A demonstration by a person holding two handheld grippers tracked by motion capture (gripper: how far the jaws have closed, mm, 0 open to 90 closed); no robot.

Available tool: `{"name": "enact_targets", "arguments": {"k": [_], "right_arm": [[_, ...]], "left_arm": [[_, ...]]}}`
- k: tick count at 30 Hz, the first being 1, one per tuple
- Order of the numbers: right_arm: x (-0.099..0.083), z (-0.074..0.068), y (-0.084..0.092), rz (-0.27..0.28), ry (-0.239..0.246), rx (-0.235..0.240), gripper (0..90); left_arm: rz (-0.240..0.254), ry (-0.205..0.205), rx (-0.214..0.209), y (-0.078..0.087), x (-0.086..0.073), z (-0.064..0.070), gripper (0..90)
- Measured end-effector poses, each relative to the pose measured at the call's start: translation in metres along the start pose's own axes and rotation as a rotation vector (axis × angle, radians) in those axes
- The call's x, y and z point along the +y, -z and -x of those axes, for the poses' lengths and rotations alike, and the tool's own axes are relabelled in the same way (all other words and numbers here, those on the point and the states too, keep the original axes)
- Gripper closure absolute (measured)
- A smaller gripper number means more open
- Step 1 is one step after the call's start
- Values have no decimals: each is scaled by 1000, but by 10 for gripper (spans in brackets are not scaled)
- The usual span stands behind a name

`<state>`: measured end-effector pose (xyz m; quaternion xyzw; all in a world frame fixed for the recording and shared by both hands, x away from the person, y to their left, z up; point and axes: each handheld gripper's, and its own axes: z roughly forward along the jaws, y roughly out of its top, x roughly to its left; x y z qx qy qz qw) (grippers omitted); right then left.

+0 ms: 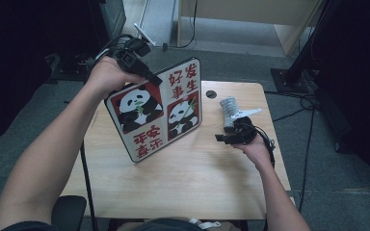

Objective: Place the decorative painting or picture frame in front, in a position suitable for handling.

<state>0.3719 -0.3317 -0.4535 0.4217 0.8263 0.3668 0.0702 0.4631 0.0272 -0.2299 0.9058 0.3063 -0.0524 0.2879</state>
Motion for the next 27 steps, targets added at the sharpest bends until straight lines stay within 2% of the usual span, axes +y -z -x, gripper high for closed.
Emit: {"name": "enact_targets", "arguments": {"k": [6, 11, 16, 27], "right_arm": [[0, 0, 1, 4, 5, -1, 403], [-1, 1, 1, 6, 4, -4, 403], [-1, 2, 1, 0, 0, -6, 403], [-1, 4, 1, 2, -3, -9, 403]], "left_arm": [[-15, -9, -1, -8, 6, 11, 794], [-14, -7, -2, -12, 6, 15, 793], [-11, -12, -21, -17, 5, 22, 792], [-4, 16, -7, -17, 4, 18, 788]]}}
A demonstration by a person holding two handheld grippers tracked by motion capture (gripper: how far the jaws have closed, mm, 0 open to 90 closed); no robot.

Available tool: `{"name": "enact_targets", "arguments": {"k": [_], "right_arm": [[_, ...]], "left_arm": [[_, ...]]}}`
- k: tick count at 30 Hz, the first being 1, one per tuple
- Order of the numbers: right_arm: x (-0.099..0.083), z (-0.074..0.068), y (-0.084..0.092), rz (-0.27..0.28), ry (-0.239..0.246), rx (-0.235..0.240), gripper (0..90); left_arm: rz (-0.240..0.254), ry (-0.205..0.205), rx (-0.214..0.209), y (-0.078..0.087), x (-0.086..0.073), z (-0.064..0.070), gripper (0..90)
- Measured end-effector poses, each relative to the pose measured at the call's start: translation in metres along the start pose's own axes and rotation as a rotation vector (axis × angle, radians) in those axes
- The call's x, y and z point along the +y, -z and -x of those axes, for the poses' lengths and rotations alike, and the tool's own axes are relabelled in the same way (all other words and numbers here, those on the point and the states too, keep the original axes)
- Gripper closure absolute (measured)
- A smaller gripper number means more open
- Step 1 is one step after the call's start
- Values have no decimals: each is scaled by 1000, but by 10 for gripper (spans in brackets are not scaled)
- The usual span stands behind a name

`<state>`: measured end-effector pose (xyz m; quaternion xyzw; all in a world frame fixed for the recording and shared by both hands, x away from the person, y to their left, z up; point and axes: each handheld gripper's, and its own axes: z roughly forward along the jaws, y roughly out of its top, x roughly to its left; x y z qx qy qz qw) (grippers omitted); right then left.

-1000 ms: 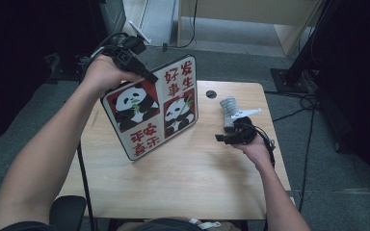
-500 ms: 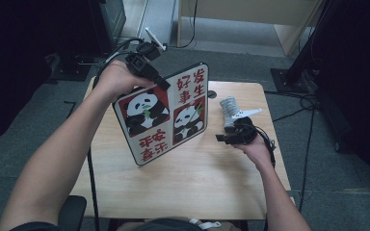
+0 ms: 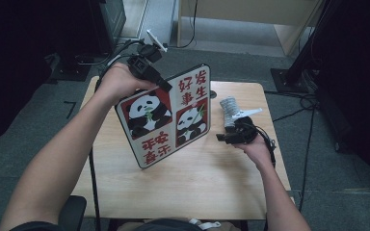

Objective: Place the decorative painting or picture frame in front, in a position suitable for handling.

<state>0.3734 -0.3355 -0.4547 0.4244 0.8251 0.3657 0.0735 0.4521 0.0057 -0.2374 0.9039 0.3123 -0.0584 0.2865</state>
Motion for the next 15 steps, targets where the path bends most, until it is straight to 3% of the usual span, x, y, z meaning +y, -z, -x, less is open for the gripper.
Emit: {"name": "enact_targets", "arguments": {"k": [4, 9, 15], "right_arm": [[0, 2, 0, 4, -9, -3, 403], [-1, 5, 1, 3, -15, -3, 403], [0, 9, 0, 8, -23, 1, 402]], "left_arm": [[3, 8, 20, 1, -2, -4, 783], [8, 31, -6, 2, -5, -13, 780], [0, 29, -15, 1, -5, -16, 758]]}}
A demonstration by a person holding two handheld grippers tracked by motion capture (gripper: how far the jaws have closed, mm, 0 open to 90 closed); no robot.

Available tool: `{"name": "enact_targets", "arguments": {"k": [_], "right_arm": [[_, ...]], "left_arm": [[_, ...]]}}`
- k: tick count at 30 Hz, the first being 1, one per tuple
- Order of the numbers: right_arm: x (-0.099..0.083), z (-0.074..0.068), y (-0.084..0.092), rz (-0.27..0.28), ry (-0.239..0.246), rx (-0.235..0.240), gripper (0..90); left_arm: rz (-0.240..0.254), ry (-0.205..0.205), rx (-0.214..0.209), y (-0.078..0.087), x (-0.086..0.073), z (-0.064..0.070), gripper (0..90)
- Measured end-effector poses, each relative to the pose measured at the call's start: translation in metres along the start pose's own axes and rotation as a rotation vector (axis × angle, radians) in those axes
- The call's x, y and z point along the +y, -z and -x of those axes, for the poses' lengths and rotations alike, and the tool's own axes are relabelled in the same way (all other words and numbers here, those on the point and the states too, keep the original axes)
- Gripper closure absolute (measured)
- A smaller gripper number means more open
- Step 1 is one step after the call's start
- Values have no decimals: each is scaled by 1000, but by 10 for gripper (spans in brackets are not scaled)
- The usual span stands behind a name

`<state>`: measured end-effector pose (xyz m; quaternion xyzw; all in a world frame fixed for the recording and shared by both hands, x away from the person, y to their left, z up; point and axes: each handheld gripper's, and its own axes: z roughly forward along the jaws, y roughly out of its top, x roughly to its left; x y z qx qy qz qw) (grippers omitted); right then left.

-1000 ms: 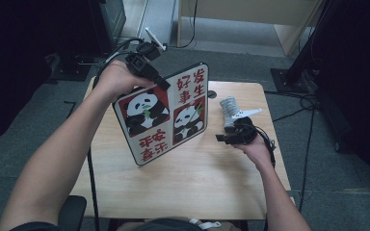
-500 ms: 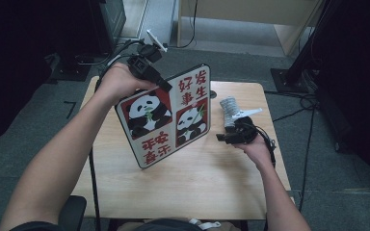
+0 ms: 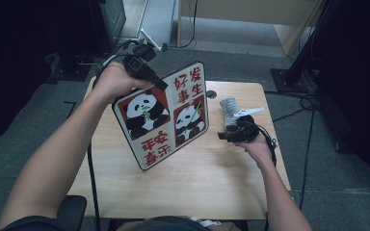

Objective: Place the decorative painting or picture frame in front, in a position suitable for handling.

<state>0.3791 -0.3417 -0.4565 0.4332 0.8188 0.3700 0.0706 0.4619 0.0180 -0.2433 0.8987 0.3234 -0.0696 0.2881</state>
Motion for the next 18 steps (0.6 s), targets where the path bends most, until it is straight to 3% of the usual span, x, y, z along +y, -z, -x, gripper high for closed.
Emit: {"name": "enact_targets", "arguments": {"k": [3, 4, 13, 18], "right_arm": [[0, 0, 0, -9, 0, -11, 402], [0, 2, -1, -9, 0, -10, 402], [1, 6, 2, 21, -17, -19, 402], [3, 10, 1, 19, -13, -24, 403]], "left_arm": [[-28, -7, -10, -3, 1, 1, 678], [-36, -11, 6, -4, 2, 2, 667], [29, 1, -19, 3, -4, 0, 539], [65, -5, 4, 12, -11, -1, 472]]}}
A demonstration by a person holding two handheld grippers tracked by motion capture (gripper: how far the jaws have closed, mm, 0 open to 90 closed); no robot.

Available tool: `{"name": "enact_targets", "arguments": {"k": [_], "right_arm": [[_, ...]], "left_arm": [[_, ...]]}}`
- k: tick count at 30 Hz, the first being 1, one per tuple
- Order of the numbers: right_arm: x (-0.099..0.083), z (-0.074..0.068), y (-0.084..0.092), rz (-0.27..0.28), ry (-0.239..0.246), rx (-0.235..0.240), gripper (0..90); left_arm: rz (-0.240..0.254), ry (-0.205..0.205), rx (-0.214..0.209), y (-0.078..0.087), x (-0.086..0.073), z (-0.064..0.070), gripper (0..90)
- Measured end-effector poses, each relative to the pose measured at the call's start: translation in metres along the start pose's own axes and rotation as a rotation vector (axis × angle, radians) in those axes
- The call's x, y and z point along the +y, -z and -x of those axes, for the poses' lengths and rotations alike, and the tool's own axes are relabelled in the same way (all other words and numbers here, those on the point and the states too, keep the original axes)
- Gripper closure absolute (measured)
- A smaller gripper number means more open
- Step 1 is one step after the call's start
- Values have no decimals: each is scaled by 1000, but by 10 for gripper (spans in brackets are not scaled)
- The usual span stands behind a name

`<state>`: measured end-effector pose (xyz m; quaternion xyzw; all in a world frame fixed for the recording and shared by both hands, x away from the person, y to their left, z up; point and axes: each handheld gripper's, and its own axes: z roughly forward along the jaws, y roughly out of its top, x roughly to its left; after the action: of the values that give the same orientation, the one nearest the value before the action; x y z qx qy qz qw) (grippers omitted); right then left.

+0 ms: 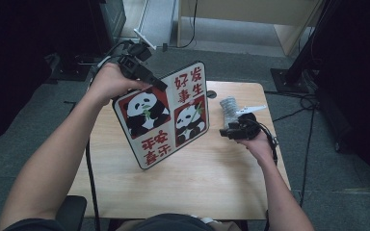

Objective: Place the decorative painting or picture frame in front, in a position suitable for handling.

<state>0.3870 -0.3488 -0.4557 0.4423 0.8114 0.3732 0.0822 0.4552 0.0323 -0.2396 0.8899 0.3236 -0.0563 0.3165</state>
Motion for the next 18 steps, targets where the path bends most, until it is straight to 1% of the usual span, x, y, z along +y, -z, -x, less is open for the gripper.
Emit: {"name": "enact_targets", "arguments": {"k": [1, 4, 5, 6, 7, 8, 9, 10, 12, 13, 15, 16, 17, 18], "right_arm": [[0, 0, 0, 0, 0, 0, 403], [2, 4, 3, 15, -10, -12, 405], [2, 4, 3, 15, -10, -12, 405], [4, 5, 5, 22, -16, -18, 406], [4, 5, 5, 22, -16, -18, 406], [8, 8, 7, 33, -20, -31, 406], [9, 8, 7, 36, -24, -32, 406], [9, 8, 7, 36, -24, -32, 406], [11, 10, 8, 39, -20, -42, 406], [13, 11, 8, 37, -26, -47, 406], [16, 16, 7, 47, -24, -57, 407], [18, 19, 7, 47, -27, -60, 408], [18, 19, 7, 47, -27, -60, 408], [19, 22, 6, 41, -31, -64, 408]], "left_arm": [[0, 0, 0, 0, 0, 0, 465], [28, -13, 9, 9, -6, -2, 447], [28, -13, 9, 9, -6, -2, 438], [49, -19, 11, 14, -10, -2, 430], [49, -19, 11, 14, -10, -2, 424], [64, -22, 13, 17, -12, -2, 417], [78, -29, 13, 20, -16, -3, 411], [78, -29, 13, 20, -16, -3, 408], [84, -36, 24, 24, -21, -3, 404], [85, -36, 27, 25, -23, -3, 401], [97, -32, 20, 28, -27, -2, 397], [114, -37, 20, 32, -33, -2, 397], [114, -37, 20, 32, -33, -2, 396], [122, -33, 20, 33, -36, -1, 396]]}}
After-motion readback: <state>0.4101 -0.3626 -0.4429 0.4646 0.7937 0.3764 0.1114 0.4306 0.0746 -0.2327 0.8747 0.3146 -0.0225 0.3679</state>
